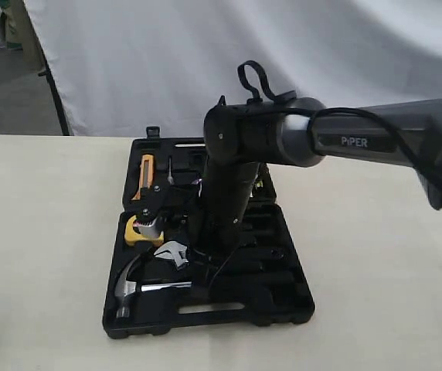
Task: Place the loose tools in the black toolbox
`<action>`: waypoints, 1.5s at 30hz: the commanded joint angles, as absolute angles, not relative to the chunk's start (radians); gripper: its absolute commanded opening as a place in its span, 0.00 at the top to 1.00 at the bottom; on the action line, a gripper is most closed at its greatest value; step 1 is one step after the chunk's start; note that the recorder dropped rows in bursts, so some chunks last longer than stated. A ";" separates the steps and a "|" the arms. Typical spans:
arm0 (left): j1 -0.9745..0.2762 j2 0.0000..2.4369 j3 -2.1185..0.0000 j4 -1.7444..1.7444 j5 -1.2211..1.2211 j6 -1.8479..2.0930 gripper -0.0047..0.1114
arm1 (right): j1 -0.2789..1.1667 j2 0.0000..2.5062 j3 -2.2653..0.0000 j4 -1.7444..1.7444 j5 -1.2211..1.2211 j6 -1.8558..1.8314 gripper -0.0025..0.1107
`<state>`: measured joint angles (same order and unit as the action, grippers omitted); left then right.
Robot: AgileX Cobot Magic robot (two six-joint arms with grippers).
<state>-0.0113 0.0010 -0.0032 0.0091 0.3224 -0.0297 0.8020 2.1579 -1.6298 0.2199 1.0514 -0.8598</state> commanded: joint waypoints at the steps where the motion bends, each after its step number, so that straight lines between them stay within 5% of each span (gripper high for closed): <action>1: -0.018 0.000 0.000 0.006 0.320 -0.031 0.96 | 0.773 2.100 -1.627 0.204 1.020 -0.824 0.98; 14: -0.018 0.000 0.000 0.006 0.320 -0.031 0.96 | 0.663 2.091 -1.522 0.167 0.988 -0.789 0.98; 45: -0.018 0.000 0.000 0.006 0.320 -0.031 0.96 | 0.758 1.999 -1.428 0.129 0.919 -0.746 0.98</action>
<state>-0.0113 0.0010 -0.0032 0.0091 0.3224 -0.0297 0.7516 2.0640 -1.4340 0.1399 0.9230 -0.7913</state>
